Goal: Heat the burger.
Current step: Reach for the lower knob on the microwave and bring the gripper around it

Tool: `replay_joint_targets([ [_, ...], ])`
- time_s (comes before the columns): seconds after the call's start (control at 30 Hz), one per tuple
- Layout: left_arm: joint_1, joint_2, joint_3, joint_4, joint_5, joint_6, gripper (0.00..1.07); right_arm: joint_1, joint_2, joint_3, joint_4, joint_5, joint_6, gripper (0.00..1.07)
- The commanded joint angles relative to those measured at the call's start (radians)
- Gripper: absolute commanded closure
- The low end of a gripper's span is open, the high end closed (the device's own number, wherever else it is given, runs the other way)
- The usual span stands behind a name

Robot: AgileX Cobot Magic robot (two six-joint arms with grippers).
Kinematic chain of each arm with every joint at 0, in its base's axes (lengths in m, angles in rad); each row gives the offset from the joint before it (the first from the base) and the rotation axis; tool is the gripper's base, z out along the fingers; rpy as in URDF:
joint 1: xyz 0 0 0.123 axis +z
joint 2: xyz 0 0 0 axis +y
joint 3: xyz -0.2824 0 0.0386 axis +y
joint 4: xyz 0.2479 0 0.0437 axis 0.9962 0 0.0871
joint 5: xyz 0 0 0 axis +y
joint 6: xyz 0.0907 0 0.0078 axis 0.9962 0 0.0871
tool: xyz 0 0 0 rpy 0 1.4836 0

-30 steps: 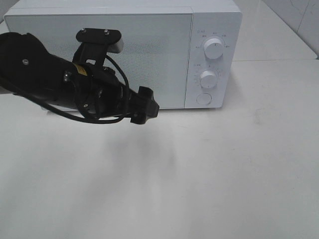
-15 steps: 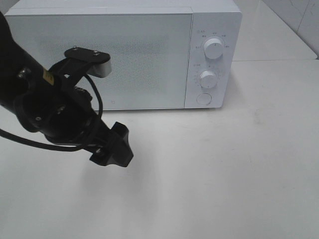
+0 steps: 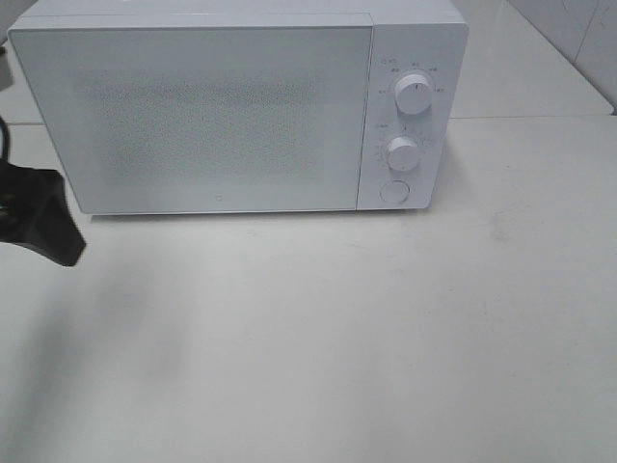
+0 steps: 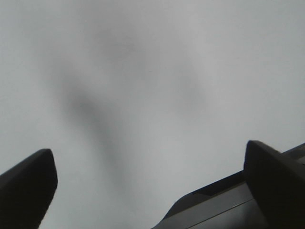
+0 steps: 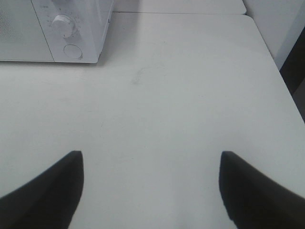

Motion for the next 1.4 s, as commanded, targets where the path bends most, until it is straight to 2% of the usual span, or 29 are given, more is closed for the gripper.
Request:
replay_joint_targets([
  [0.03,0.115,-0.071,0.001,0.037,0.081,-0.001,0.06,-0.009,-0.03,0.002,0.002,-0.011,-0.011,0.31],
  [0.07,0.115,-0.071,0.001,0.037,0.081,-0.001,0.06,-0.009,-0.03,0.002,0.002,-0.011,-0.011,0.31],
  [0.13,0.185,-0.118,0.004,0.039,0.102,-0.008,0.06,-0.009,-0.03,0.002,0.002,-0.011,-0.011,0.31],
  [0.27,0.232,-0.171,0.021,0.042,0.112,-0.022,0.06,-0.009,-0.03,0.002,0.002,-0.011,-0.011,0.31],
  [0.37,0.266,-0.223,0.056,0.049,0.132,-0.024,0.06,-0.009,-0.03,0.002,0.002,-0.011,-0.011,0.31],
  [0.4,0.272,-0.27,0.094,0.053,0.133,-0.025,0.06,-0.009,-0.03,0.002,0.002,-0.011,-0.011,0.31],
  [0.53,0.272,-0.344,0.153,0.061,0.134,-0.025,0.06,-0.009,-0.03,0.002,0.002,-0.011,-0.011,0.31],
  [0.57,0.272,-0.399,0.195,0.077,0.139,-0.04,0.06,-0.009,-0.03,0.002,0.002,-0.011,-0.011,0.31],
  [0.7,0.272,-0.479,0.25,0.115,0.153,-0.066,0.06,-0.009,-0.03,0.002,0.002,-0.011,-0.011,0.31],
  [0.77,0.272,-0.562,0.298,0.151,0.16,-0.101,0.06,-0.009,-0.03,0.002,0.002,-0.011,-0.011,0.31],
  [0.97,0.272,-0.721,0.368,0.165,0.161,-0.108,0.06,-0.009,-0.03,0.002,0.002,-0.011,-0.011,0.31],
  [1.0,0.272,-0.794,0.39,0.169,0.159,-0.108,0.06,-0.009,-0.03,0.002,0.002,-0.011,-0.011,0.31],
  [1.27,0.272,-1.016,0.402,0.162,0.147,-0.108,0.06,-0.009,-0.03,0.002,0.002,-0.011,-0.011,0.31],
  [1.4,0.272,-1.177,0.405,0.17,0.145,-0.099,0.06,-0.009,-0.03,0.002,0.002,-0.011,-0.011,0.31],
])
